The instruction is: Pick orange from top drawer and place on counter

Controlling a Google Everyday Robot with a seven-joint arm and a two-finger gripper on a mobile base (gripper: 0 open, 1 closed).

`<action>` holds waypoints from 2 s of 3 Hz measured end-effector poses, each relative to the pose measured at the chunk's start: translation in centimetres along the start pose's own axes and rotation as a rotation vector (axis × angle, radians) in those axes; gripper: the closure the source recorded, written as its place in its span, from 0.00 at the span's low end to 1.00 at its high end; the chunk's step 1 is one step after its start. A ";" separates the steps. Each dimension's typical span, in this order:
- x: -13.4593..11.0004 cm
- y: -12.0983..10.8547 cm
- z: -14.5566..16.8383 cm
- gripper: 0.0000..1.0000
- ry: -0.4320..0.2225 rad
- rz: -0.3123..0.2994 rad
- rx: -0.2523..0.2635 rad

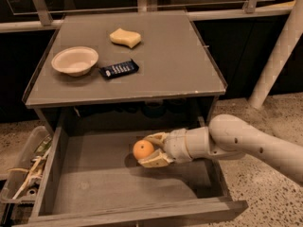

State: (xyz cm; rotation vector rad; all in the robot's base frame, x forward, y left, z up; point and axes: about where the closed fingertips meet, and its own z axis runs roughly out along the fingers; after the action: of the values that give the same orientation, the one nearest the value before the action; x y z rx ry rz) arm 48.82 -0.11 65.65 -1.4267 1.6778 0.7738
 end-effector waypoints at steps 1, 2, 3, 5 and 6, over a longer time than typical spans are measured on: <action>-2.9 1.4 -4.4 1.00 0.001 -0.053 0.051; -7.4 2.3 -9.0 1.00 0.037 -0.138 0.105; -13.7 1.4 -14.6 1.00 0.110 -0.237 0.186; -15.5 1.3 -15.4 1.00 0.116 -0.268 0.207; -15.8 -0.7 -16.0 1.00 0.101 -0.257 0.247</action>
Offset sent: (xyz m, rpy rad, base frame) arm -0.0501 -0.0569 0.1994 -0.1553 -0.2993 -0.0366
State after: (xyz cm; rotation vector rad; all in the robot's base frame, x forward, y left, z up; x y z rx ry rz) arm 47.59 -5.77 87.38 -1.4855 1.5624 0.3446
